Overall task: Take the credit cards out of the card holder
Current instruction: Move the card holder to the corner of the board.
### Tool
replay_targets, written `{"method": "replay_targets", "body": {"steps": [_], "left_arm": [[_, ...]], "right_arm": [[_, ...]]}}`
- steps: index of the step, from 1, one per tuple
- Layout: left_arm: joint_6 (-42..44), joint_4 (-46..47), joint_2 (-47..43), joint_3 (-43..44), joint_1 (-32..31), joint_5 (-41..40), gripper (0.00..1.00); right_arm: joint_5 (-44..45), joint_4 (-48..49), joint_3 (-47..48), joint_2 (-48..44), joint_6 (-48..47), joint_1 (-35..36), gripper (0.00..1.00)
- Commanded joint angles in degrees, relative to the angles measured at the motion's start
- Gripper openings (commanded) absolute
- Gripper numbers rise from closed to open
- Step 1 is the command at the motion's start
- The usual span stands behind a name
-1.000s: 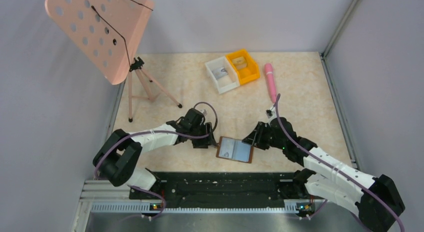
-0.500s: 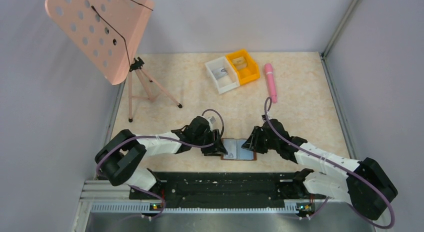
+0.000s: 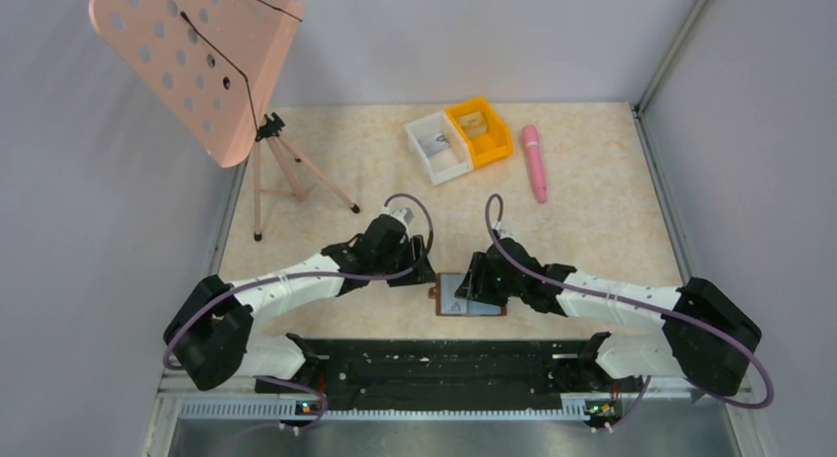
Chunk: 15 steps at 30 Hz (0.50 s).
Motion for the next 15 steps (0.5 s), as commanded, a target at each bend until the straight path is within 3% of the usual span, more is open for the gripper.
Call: {"method": "replay_targets", "body": {"steps": [1, 9, 15], "left_arm": [[4.5, -2.4, 1.7, 3.9, 0.9, -1.1, 0.57], [5.9, -0.3, 7.5, 5.0, 2.0, 2.4, 0.60], [5.1, 4.5, 8.9, 0.3, 3.1, 5.6, 0.49]], "right_arm": [[7.1, -0.3, 5.7, 3.3, 1.0, 3.2, 0.50], [16.1, -4.7, 12.2, 11.4, 1.6, 7.5, 0.65], [19.9, -7.8, 14.4, 13.6, 1.6, 9.4, 0.65]]}}
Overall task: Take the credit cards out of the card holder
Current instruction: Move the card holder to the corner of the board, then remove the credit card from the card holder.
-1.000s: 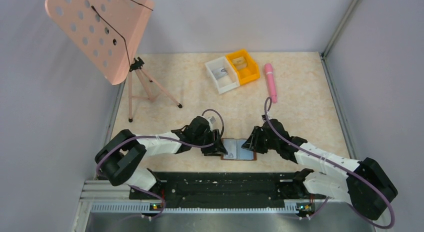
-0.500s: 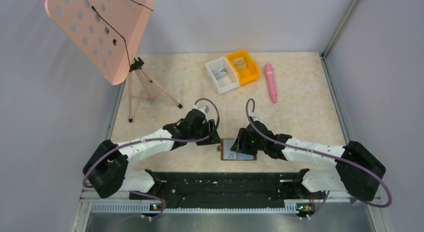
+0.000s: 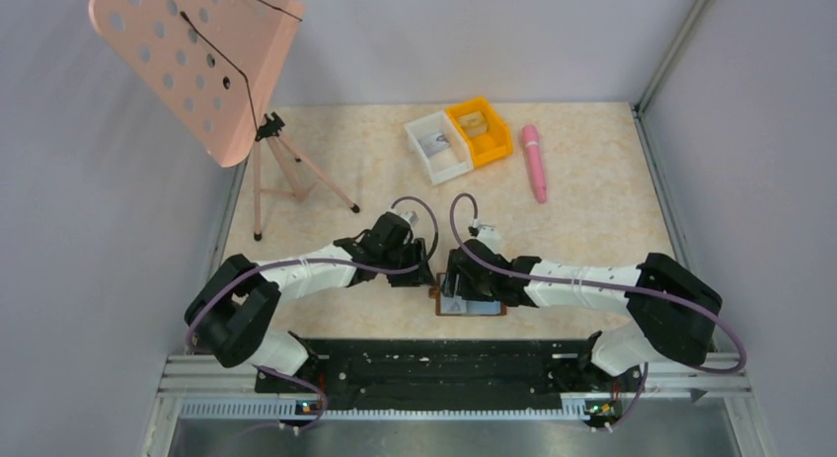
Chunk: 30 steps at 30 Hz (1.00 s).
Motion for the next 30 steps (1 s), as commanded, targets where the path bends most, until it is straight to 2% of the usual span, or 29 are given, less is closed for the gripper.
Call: {"method": "replay_targets", "body": {"steps": [1, 6, 12, 19, 24, 30], "left_arm": [[0.4, 5.1, 0.5, -3.2, 0.8, 3.1, 0.46], [0.4, 6.3, 0.1, -5.4, 1.0, 4.3, 0.33], [0.1, 7.3, -0.6, -8.4, 1.0, 4.3, 0.30], [-3.1, 7.2, -7.9, -12.4, 2.6, 2.1, 0.39], [-2.7, 3.3, -14.7, -13.2, 5.9, -3.5, 0.45], [-4.2, 3.1, -20.6, -15.3, 7.3, -4.9, 0.48]], "right_arm": [[5.9, -2.5, 2.2, 0.1, 0.3, 1.3, 0.65], [7.7, -4.1, 2.0, 0.6, 0.4, 1.5, 0.66], [11.0, -7.4, 4.2, 2.0, 0.0, 3.0, 0.70], [13.4, -11.6, 9.1, 7.4, 0.4, 5.0, 0.72], [16.1, -15.8, 12.9, 11.4, 0.8, 6.5, 0.73], [17.9, -18.0, 14.7, 13.9, 1.5, 7.9, 0.67]]}}
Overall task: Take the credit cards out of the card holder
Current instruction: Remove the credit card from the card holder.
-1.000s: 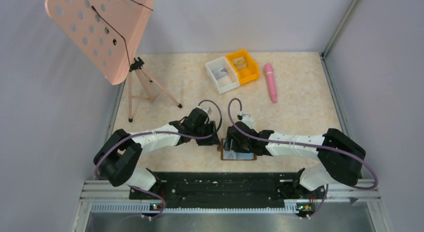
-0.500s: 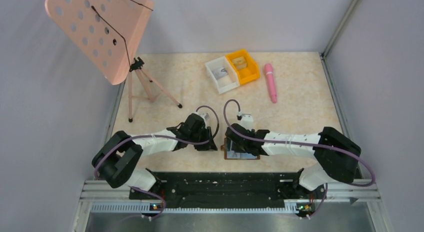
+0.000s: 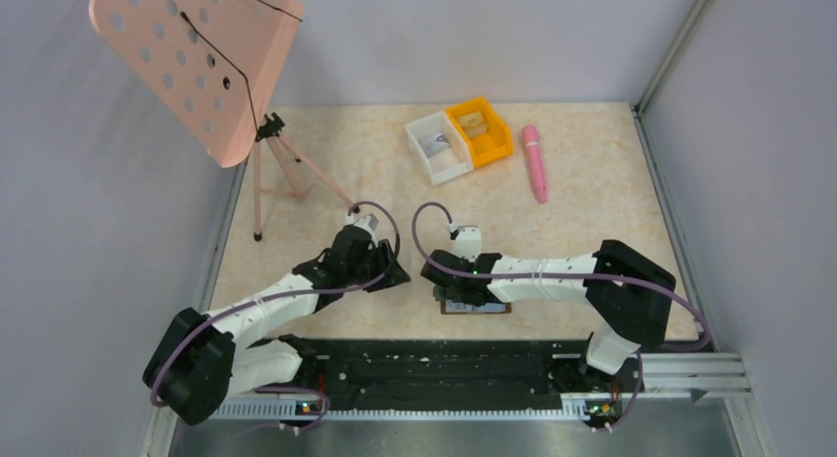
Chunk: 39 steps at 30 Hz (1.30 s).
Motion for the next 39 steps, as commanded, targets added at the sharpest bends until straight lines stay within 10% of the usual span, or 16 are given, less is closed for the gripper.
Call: {"method": "replay_targets", "body": {"steps": [1, 14, 39], "left_arm": [[-1.1, -0.3, -3.7, -1.4, 0.5, -2.9, 0.48], [-1.4, -0.2, -5.5, -1.5, 0.8, -2.5, 0.50], [-1.5, 1.3, -6.9, -0.2, 0.8, 2.2, 0.51]], "right_arm": [[1.6, -2.5, 2.0, 2.3, 1.3, 1.1, 0.66], [-1.4, 1.7, 0.0, -0.3, 1.6, 1.0, 0.48], [-8.1, 17.1, -10.5, -11.1, 1.3, -0.1, 0.57]]}}
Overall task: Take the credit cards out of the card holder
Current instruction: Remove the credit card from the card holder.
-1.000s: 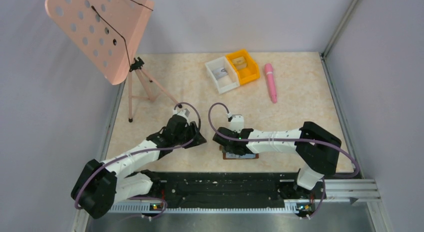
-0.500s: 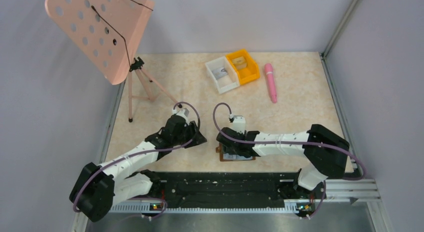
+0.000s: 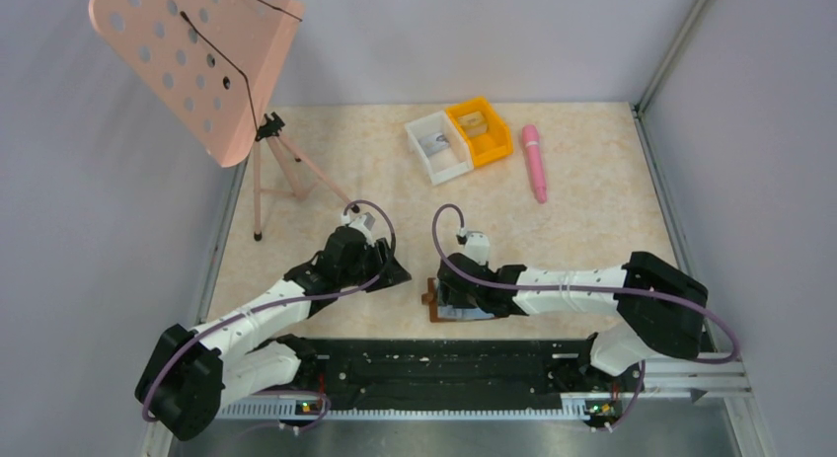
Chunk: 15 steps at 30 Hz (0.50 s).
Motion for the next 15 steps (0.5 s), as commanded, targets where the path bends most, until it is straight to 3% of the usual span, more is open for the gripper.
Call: {"method": "replay_targets", "body": {"steps": [1, 4, 10, 15], "left_arm": [[-0.2, 2.6, -0.3, 0.7, 0.2, 0.7, 0.51], [0.0, 2.5, 0.2, 0.8, 0.2, 1.1, 0.50], [0.5, 2.7, 0.4, 1.2, 0.2, 2.3, 0.50], [0.7, 1.3, -0.1, 1.6, 0.2, 0.6, 0.50]], "right_arm": [[-0.6, 3.4, -0.6, -2.7, 0.5, -0.3, 0.60], [-0.7, 3.5, -0.5, -2.9, 0.6, -0.4, 0.64], [-1.1, 4.5, -0.9, -2.9, 0.6, -0.5, 0.46], [0.7, -1.2, 2.6, -1.0, 0.6, -0.3, 0.63]]}}
